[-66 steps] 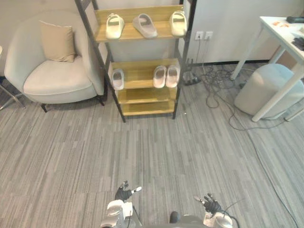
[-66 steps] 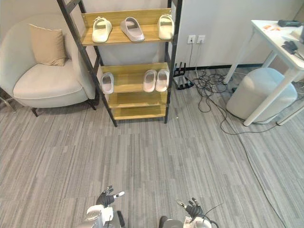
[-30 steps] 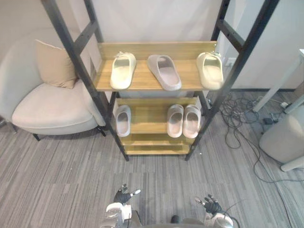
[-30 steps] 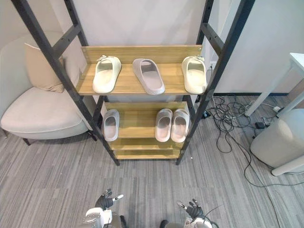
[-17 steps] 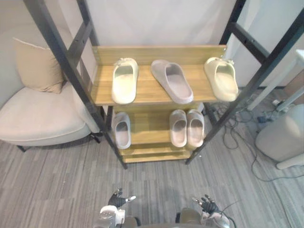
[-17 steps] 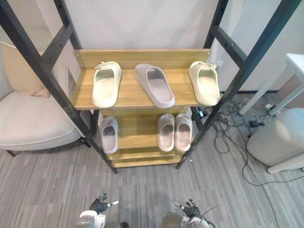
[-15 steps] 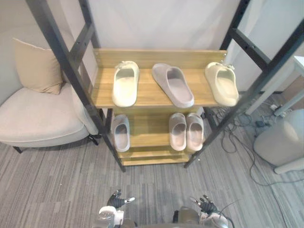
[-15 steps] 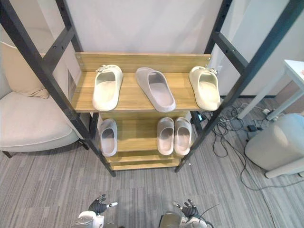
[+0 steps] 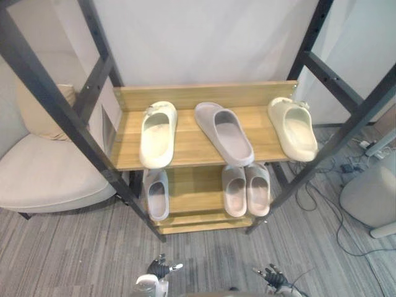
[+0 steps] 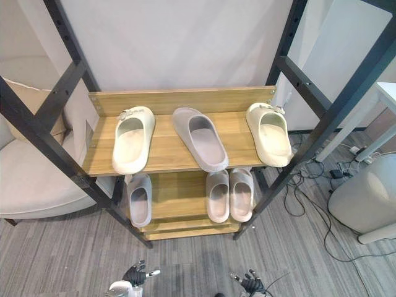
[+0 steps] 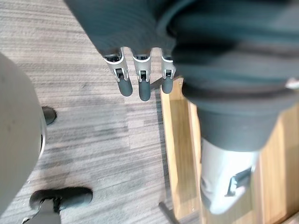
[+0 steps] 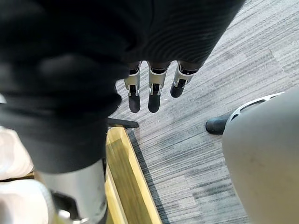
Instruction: Organize the slippers on the shoe rack
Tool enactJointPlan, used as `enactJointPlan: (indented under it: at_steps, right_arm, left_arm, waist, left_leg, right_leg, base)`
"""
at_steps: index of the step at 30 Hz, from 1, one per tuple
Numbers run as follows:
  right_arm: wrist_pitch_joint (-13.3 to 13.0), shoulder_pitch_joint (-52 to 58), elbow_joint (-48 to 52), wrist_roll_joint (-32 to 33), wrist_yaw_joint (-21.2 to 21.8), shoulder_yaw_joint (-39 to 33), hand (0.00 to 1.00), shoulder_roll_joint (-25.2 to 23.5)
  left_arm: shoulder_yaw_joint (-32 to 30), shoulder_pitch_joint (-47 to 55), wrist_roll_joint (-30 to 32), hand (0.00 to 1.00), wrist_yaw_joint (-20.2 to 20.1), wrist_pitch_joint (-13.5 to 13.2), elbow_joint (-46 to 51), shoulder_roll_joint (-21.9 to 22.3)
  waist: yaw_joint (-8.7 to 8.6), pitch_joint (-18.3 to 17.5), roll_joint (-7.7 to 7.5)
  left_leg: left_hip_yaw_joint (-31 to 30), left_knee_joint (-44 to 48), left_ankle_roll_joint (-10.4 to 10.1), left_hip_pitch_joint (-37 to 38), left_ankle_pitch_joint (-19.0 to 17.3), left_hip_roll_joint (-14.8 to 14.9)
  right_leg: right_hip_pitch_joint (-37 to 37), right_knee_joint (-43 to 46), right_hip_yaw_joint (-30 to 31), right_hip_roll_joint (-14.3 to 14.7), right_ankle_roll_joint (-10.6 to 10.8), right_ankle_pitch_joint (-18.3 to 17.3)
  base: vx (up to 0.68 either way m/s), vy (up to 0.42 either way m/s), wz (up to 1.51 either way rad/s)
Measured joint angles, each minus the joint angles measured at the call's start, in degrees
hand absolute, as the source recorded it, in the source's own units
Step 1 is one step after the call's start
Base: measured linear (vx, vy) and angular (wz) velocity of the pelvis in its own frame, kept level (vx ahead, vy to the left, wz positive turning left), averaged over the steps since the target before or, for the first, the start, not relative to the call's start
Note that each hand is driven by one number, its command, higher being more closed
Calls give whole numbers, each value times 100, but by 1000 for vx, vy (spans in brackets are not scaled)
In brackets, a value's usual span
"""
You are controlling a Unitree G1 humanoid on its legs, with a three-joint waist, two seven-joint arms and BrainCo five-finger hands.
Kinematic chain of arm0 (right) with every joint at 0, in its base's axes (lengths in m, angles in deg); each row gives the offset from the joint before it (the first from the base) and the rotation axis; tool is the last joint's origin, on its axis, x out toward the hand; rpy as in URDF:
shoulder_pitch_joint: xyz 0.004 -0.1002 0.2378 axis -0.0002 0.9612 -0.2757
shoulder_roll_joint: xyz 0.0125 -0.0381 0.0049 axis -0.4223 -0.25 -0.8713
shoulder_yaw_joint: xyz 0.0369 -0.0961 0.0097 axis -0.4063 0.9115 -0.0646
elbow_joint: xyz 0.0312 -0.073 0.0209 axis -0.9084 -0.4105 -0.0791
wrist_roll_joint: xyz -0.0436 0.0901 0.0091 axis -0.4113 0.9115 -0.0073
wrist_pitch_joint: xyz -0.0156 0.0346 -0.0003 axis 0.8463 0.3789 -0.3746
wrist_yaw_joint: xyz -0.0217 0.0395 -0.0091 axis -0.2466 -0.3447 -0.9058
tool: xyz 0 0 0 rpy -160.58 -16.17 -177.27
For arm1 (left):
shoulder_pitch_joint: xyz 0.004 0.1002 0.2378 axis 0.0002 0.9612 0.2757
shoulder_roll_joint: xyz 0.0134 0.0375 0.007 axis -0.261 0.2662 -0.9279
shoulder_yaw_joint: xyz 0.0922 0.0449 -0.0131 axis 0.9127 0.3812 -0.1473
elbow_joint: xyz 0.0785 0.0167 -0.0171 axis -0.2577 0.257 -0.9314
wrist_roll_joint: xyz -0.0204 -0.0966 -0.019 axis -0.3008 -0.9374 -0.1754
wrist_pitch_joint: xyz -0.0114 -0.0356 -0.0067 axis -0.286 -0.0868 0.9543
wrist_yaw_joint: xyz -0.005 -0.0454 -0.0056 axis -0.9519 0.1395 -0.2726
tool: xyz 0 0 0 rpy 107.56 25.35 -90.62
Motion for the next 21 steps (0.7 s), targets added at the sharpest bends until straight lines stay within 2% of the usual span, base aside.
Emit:
enactJointPlan:
  at_steps: [1, 2, 4, 7, 10, 13, 16, 21]
  right_arm:
    - [9, 55, -39, 8, 0, -30, 0, 11]
    - [-1, 66, -4, 10, 1, -99, 0, 110]
    - [30, 40, 5, 1, 12, 20, 0, 13]
    - [36, 15, -1, 14, 25, 21, 0, -188]
    - [35, 59, -5, 7, 8, 21, 0, -182]
    - [7, 61, 7, 22, -14, 23, 0, -154]
    - [-39, 59, 25, 21, -46, 27, 0, -64]
    - [-57, 58, 36, 20, -55, 131, 0, 11]
  left_arm:
    - [32, 11, 33, 0, -7, -36, 25, -12]
    - [87, 19, 37, 0, -10, -36, 52, 79]
    - [134, 84, 38, 0, -1, 9, 57, -60]
    - [134, 170, 27, 0, 15, 22, 55, -300]
    - [250, 187, 32, 0, 14, 20, 56, -341]
    - [296, 185, 37, 0, 15, 19, 48, -312]
    - [299, 184, 38, 0, 16, 10, 28, -216]
    - [296, 184, 39, 0, 20, 4, 4, -197]
  waist:
    - [26, -70, 33]
    - [-54, -110, 237]
    - [-6, -110, 142]
    - [2, -84, -39]
    - [16, -106, -79]
    - [3, -106, -48]
    - [-12, -99, 90]
    - [-12, -104, 125]
  left_leg:
    - [11, -985, 131, 131, 35, -68]
    - [-98, -1458, -36, 85, 568, 124]
    - [-111, -1434, -13, 107, 557, -12]
    - [-149, -1410, -10, 110, 557, -64]
    - [-182, -1400, -9, 121, 557, -45]
    - [-211, -1406, -9, 128, 562, 3]
    - [-273, -1528, -46, 145, 626, 87]
    - [-280, -1864, -126, 287, 800, 186]
  right_leg:
    - [9, -2, 12, -20, 73, 31]
    - [-11, 4, 1, 101, 153, 37]
    - [-10, -10, 82, -20, 175, 22]
    - [6, 0, 135, -33, 177, 19]
    - [35, 3, 142, -6, 163, -62]
    - [23, 22, 193, 51, 232, -140]
    - [-56, 58, 188, 139, 228, -142]
    - [-63, 37, 185, 257, 190, -115]
  base:
    - [-26, 178, 21]
    - [-23, 158, -2]
    - [42, 126, -7]
    - [37, 31, 4]
    - [-1, -47, 4]
    - [-50, -92, -2]
    - [-85, -83, 3]
    - [-37, -65, 0]
